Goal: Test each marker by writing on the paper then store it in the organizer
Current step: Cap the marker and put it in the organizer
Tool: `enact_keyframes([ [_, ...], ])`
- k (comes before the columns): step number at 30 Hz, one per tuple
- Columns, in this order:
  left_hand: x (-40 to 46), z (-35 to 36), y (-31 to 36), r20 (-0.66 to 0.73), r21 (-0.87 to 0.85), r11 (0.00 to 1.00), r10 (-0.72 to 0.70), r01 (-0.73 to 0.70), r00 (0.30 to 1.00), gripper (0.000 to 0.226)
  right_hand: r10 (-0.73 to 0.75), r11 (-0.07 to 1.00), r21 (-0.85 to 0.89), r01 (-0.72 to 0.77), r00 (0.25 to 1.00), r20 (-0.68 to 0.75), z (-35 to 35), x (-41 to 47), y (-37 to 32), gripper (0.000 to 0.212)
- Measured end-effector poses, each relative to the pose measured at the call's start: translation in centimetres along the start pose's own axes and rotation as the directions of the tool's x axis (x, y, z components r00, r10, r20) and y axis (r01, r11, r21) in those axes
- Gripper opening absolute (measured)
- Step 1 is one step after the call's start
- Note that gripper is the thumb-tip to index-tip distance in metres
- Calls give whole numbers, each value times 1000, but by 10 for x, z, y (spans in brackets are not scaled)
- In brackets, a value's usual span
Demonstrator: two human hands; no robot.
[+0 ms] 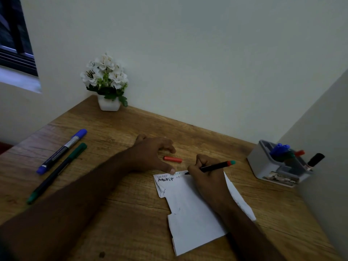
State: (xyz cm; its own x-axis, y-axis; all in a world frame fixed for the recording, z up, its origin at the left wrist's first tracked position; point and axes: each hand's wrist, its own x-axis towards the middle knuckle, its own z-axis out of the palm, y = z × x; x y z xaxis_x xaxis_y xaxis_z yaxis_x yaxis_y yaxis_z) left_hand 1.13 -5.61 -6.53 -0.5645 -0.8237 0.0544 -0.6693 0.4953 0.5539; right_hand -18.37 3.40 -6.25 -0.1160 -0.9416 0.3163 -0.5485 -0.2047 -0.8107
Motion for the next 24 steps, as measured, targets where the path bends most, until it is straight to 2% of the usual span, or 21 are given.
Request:
enact_keyframes([
  [4,1,-1,1,0,12,1000,5,-5,1000,75,-2,1000,-13,2,1000,15,-1,0,0,35],
  [9,1,1,-2,1,-7,1000,7,-7,1000,83,0,1000,25,0,1000,9,0,-1,0,29],
  [15,2,1,-2,4,7,1000,8,-8,1000,84,-4,999,-32,4,1000,3,0,1,2,32],
  [24,3,2,-3,2,6,1000,14,-14,1000,92,-23,1000,-15,23,1000,-4,0,0,1,27],
])
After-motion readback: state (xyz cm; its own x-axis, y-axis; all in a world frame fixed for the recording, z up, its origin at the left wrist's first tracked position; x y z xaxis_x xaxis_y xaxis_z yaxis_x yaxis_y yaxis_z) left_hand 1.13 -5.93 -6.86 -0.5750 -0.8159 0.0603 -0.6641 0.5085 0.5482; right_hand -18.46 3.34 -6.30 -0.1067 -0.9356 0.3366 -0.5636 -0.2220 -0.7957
